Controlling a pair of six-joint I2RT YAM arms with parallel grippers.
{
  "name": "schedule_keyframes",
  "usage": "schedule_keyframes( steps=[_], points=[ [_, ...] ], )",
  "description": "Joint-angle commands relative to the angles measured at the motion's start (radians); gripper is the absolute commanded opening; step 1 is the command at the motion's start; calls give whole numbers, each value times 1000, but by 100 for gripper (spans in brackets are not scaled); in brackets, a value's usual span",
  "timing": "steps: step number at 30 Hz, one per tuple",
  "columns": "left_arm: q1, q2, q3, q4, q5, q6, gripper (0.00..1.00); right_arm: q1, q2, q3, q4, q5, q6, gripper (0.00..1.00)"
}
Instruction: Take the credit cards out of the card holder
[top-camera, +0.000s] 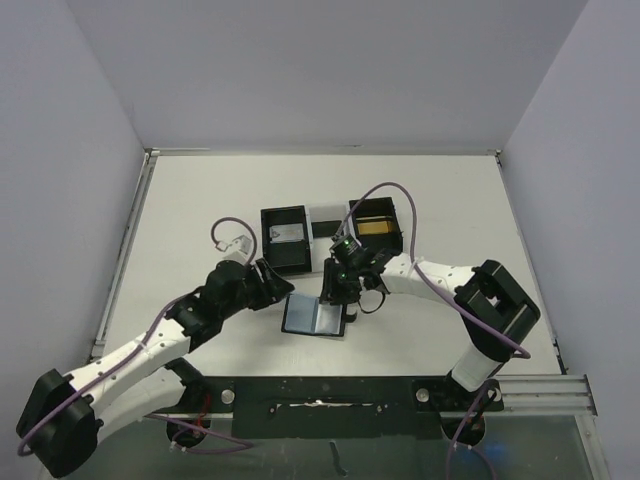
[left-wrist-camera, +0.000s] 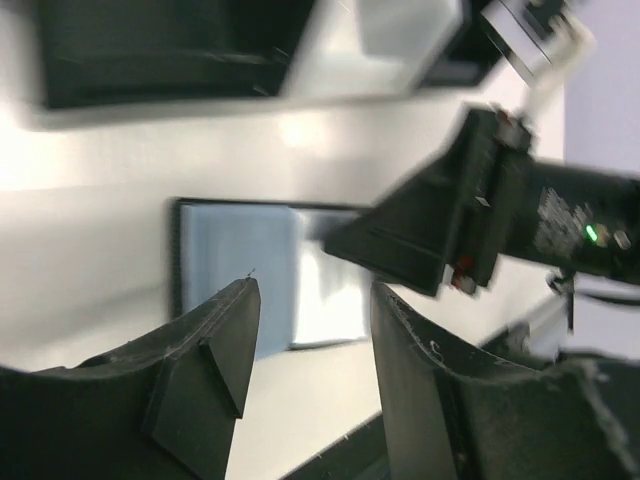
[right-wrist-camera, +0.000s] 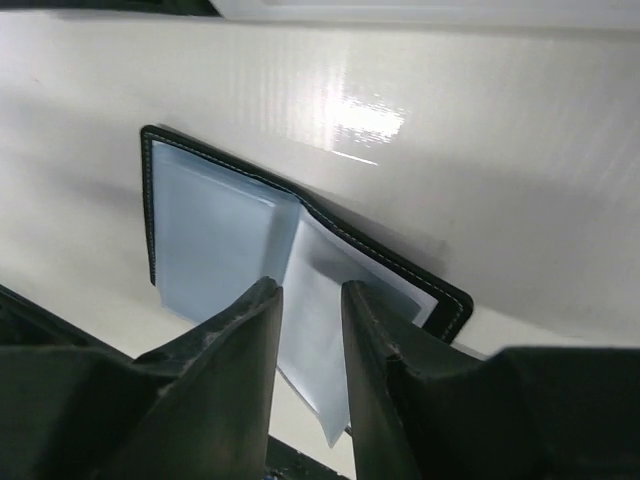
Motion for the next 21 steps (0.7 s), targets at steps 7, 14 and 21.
schedule_keyframes(
  steps=[7, 14, 21],
  points=[
    [275, -107, -73, -170, 47, 7, 49, 108, 76, 188, -102, 155, -13, 53],
    [289, -96, -76, -150, 69, 4, 49, 170, 167, 299, -177, 229, 5, 70],
    [297, -100, -74, -160, 70, 13, 49, 202, 246, 391, -262, 276, 13, 75]
  ],
)
